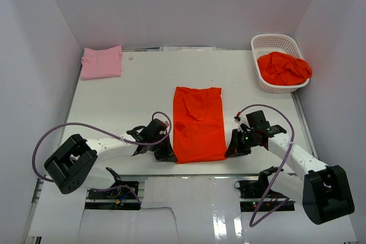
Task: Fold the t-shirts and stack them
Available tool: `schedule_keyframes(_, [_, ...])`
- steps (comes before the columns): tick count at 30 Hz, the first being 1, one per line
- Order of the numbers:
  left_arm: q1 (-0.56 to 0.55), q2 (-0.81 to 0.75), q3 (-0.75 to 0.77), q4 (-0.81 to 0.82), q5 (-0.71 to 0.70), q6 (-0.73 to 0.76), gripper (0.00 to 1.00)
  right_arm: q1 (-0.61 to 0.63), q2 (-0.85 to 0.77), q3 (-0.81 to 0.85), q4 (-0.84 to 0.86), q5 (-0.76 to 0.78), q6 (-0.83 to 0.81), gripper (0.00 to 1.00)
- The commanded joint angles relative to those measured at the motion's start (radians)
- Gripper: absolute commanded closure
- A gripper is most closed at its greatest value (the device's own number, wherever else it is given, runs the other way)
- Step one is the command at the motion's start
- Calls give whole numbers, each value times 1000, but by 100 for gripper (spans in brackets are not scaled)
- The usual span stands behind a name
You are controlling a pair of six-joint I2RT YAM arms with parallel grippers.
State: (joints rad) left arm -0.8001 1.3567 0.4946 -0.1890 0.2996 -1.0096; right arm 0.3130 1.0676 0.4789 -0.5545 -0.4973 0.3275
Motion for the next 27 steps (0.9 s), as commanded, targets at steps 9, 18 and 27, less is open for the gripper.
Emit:
schedule_keyframes(9, [6,-88,214,-401,-149,146,100,52,-132,119,-146,60,56,92])
schedule_keyframes(18, [25,-87,413,-517,-178,198,100,54,-91,285,-228,66,22,92])
schedule_keyframes(27, [147,-56,542,-564,-139,290,100,54,-15,428,-262,83,-7,92])
